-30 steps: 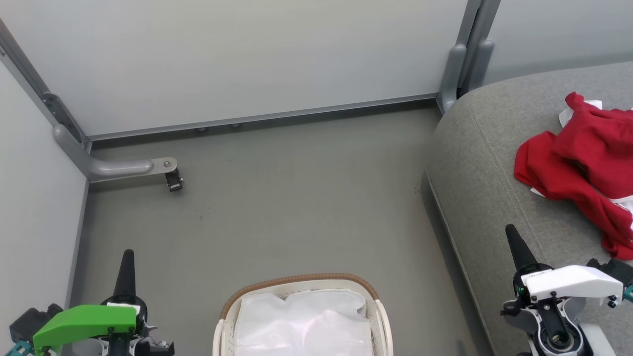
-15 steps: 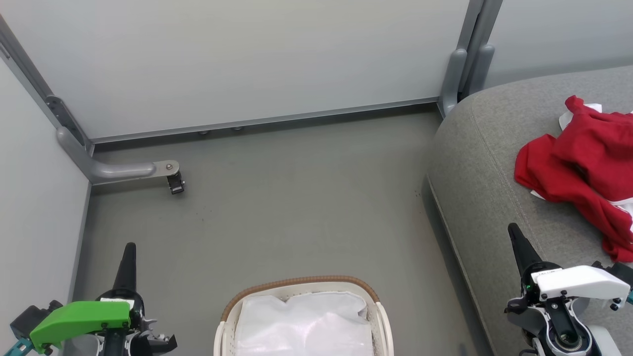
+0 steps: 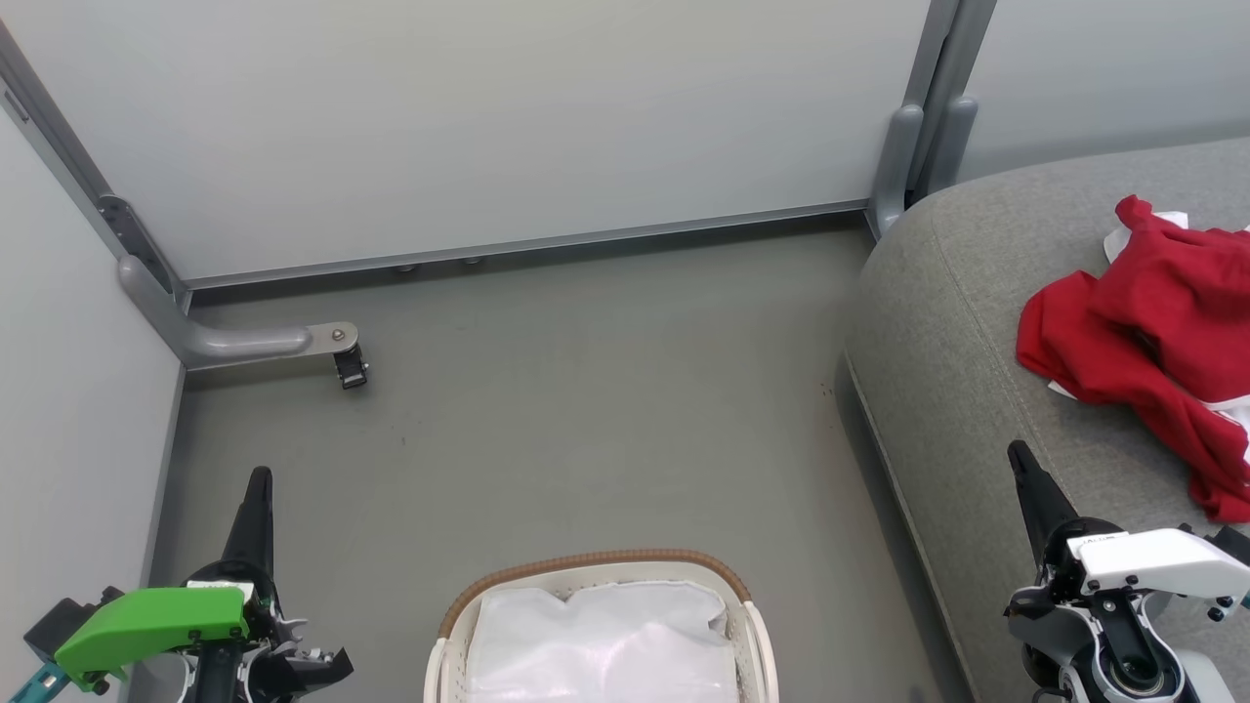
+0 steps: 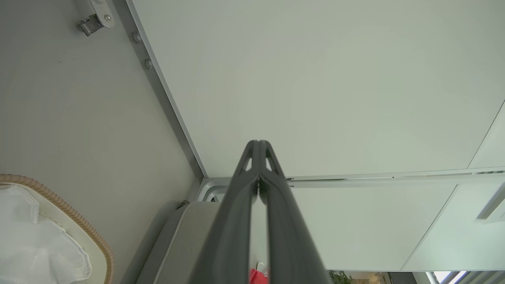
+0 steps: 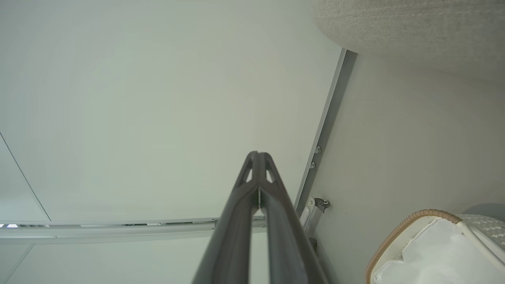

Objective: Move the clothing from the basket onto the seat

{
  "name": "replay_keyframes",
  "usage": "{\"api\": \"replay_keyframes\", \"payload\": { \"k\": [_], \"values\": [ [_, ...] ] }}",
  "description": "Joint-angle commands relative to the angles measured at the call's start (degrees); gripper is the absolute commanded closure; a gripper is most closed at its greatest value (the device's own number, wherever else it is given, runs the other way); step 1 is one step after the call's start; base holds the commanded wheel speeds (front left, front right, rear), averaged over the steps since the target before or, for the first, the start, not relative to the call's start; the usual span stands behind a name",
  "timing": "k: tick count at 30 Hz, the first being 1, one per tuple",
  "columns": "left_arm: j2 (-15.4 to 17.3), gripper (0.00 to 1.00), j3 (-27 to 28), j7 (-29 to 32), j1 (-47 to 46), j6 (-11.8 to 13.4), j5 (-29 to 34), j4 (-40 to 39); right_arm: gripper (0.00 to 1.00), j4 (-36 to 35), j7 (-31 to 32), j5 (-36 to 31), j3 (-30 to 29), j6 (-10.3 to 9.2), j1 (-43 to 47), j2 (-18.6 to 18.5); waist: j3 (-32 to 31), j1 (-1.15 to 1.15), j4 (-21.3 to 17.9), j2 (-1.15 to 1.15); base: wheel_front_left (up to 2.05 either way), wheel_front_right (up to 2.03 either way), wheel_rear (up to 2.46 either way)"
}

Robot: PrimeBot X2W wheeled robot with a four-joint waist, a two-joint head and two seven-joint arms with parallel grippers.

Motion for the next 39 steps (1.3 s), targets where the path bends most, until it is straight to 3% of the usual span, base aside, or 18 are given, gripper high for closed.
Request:
{"api": "replay_keyframes", "payload": {
  "k": [1,14,39],
  "values": [
    [0.01,1.0,0.18,0.44,-1.03,-0.02,-1.26,-0.46,1.0,-0.44,0.42,1.24,-0.34,-0.03,0.5,-0.35,-0.07,0.0,0.03,0.0,0.0,0.0,0.0],
    [-0.07,1.0,0.19,1.72,-1.32,-0.02,-5.94,-0.95,1.0,-1.04,1.7,5.92,-1.0,-0.03,0.88,-0.39,-0.63,0.0,0.2,0.0,0.0,0.0,0.0],
    [-0.04,1.0,0.16,1.72,-1.18,-0.02,-5.78,-0.88,1.0,-0.99,1.67,5.83,-0.96,-0.03,0.89,-0.38,-0.64,0.0,0.21,0.0,0.0,0.0,0.0]
  ]
}}
